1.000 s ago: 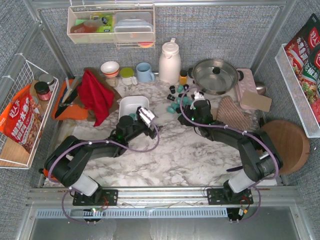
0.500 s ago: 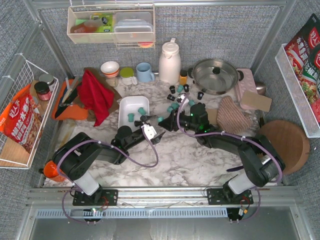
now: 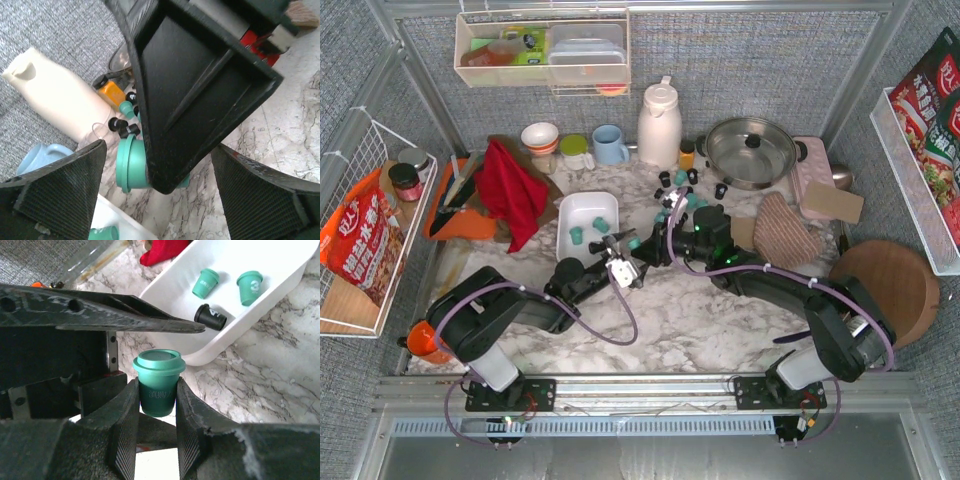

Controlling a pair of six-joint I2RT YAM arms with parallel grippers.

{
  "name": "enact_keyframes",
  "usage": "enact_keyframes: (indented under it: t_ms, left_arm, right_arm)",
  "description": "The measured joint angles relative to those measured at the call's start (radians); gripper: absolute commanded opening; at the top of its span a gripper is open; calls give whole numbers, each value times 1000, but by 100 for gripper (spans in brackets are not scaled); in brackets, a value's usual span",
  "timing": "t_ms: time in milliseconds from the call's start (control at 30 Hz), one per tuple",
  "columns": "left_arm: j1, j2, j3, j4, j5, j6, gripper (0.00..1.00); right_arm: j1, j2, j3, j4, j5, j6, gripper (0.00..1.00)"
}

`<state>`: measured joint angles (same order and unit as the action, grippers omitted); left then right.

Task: Mix the coffee capsules in the storage basket

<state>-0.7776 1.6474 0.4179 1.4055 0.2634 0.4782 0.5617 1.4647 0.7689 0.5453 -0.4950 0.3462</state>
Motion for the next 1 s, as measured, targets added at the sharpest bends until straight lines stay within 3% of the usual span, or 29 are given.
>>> enact_keyframes:
  t_ms: [267, 400, 600, 833, 1000]
  left_arm:
    - [-22, 21, -19, 64, 3, 43, 51]
    - [-24, 28, -26, 81, 0, 56, 42]
    - [-29, 33, -42, 97, -66, 35, 37]
    - [9, 31, -76, 101, -198, -69, 29]
    - [92, -16, -61, 26, -266, -235, 27]
  right_arm:
    - [2, 0, 0, -34, 1, -8, 25]
    - [2, -2, 0, -48, 4, -15, 35]
    - [5, -37, 0, -98, 55, -53, 48]
    - [-15, -103, 20, -183, 241, -144, 49]
    - [-47, -9, 124, -268, 309, -225, 48]
